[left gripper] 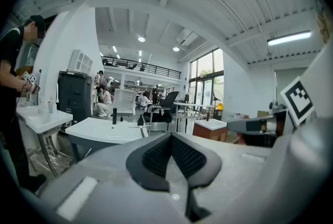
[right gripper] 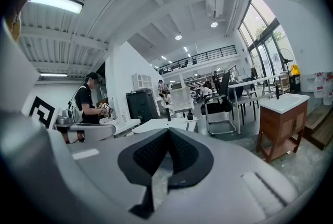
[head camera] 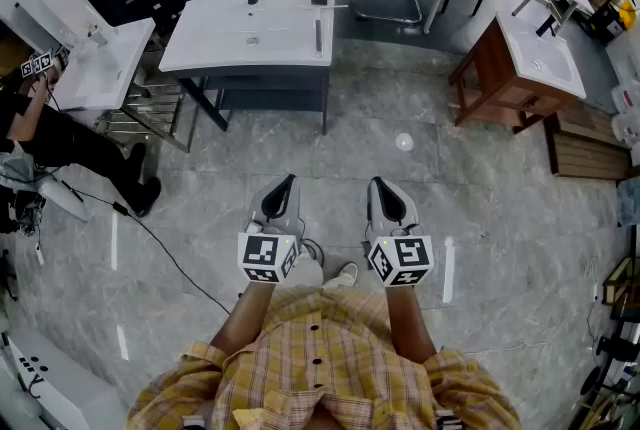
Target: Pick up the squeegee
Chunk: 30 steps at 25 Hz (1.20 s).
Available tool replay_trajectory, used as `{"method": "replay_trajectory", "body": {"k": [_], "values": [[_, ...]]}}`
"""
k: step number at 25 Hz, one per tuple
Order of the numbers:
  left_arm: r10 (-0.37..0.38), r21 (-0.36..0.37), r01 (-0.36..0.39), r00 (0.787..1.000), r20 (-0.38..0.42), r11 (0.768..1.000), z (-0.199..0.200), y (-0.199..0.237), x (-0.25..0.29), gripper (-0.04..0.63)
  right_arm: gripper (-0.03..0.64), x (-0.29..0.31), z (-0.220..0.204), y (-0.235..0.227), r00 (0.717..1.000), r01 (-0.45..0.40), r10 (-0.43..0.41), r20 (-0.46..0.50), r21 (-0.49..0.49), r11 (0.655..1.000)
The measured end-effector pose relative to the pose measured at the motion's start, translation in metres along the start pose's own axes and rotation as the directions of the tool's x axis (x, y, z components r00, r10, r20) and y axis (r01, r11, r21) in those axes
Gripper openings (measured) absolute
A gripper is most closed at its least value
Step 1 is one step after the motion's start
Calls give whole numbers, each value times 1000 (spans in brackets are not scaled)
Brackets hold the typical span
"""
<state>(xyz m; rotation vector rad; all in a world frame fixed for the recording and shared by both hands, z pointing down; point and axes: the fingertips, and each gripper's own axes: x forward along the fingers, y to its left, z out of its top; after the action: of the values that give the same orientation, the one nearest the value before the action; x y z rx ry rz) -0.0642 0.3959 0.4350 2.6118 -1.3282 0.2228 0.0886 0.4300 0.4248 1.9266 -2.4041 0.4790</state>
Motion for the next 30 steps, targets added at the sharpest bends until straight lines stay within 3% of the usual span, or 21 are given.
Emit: {"method": "replay_trajectory", "body": {"k": [17,20,30], "values": [[-61,-17,62,997,50,998,16,70,19,2,-9,61,18,50,999,-13,13,51,6,1000],[-66,-53,68,997,44,996,14,84,23,2,-9,74,19,55,999,-11,10,49,11,1000],[-54,-55,56,998,40,997,38,147,75,2,-8,166,34,57,999,-19,18,35,16,1000]]}}
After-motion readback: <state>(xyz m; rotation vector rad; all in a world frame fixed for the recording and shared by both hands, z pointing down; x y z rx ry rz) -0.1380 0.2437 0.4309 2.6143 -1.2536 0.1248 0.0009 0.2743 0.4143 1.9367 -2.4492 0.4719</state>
